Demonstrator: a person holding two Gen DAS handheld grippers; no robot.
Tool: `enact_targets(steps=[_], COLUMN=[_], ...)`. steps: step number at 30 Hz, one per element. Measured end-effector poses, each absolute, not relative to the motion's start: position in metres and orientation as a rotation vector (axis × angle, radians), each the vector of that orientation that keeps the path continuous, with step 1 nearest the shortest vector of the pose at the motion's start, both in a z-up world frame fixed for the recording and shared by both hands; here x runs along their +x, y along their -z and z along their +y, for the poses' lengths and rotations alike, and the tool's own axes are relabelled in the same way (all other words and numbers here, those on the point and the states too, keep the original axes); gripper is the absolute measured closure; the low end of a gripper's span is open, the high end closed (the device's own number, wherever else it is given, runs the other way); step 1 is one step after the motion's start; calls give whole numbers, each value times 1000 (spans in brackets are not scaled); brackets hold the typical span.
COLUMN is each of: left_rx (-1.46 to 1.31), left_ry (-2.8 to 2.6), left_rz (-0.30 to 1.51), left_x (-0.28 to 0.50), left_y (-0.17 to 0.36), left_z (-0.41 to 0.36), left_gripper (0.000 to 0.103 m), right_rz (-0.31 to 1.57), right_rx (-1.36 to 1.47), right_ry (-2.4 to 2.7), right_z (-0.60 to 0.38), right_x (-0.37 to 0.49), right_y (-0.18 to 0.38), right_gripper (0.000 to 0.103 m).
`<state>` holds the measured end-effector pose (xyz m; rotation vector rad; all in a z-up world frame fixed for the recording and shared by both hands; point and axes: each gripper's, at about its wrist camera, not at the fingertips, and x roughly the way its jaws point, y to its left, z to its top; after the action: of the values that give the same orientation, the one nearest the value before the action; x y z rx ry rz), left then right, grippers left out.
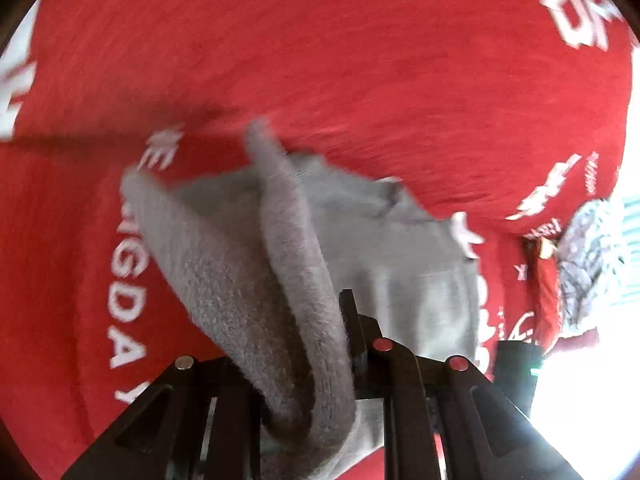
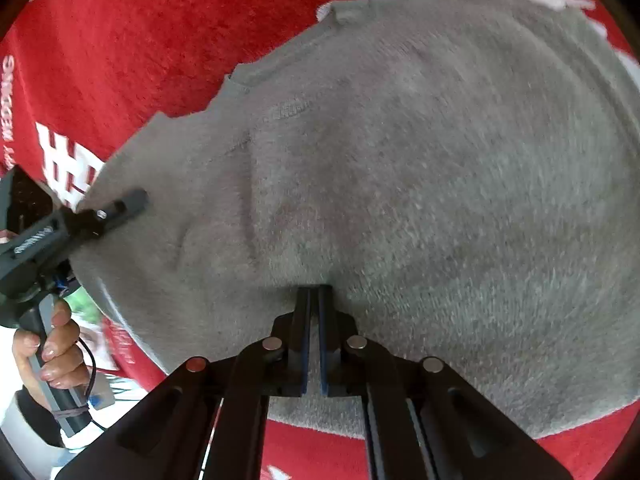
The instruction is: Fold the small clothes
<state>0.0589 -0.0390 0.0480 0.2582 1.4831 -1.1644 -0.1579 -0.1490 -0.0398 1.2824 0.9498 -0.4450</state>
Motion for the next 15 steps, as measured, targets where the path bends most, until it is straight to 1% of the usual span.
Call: enact_targets(steps=[5, 9, 12, 15], left_rx=[272, 347, 457, 612], left_ry=[1307, 1408, 1454, 1453], left_rz=[1387, 1336, 1312, 1281], left_x=[11, -43, -94, -141], left_y=[-90, -104, -94, -66], left_z=[-81, -121, -154, -179], left_gripper=[84, 84, 84, 84], right_rz=[903, 797, 715, 658], right_rx=[1334, 1371, 1408, 1483], right_ry=[411, 435, 480, 523], right_z=[-158, -171, -183, -199], right_x=[-183, -214, -254, -293], right_y=[36, 14, 7, 16], right_gripper=[99, 99, 98, 97])
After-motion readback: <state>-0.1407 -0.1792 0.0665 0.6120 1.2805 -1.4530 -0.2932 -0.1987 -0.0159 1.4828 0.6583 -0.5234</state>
